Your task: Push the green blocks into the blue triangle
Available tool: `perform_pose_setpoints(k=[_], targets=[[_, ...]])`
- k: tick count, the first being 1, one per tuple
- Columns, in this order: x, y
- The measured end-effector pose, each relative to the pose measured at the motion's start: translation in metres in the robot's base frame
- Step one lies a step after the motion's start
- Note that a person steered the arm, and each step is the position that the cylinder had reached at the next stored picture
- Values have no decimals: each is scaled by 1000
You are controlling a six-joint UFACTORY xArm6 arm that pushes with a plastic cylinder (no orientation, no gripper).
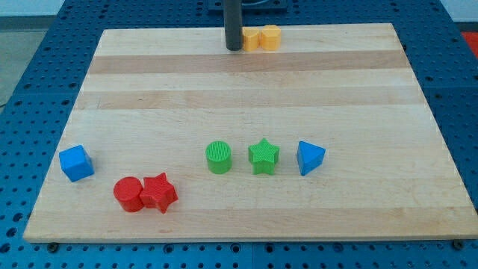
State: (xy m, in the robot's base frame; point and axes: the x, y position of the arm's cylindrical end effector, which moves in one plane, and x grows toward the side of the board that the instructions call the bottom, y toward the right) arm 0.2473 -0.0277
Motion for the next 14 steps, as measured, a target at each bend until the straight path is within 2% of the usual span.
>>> perform_pose_setpoints(k=[2, 4, 5, 6, 7, 8, 9, 10, 12, 14], targets=[[14, 1], [120, 13], [180, -63], [254, -75], [259, -31], [227, 21], [202, 36], [202, 34], [232, -2], [234, -4]])
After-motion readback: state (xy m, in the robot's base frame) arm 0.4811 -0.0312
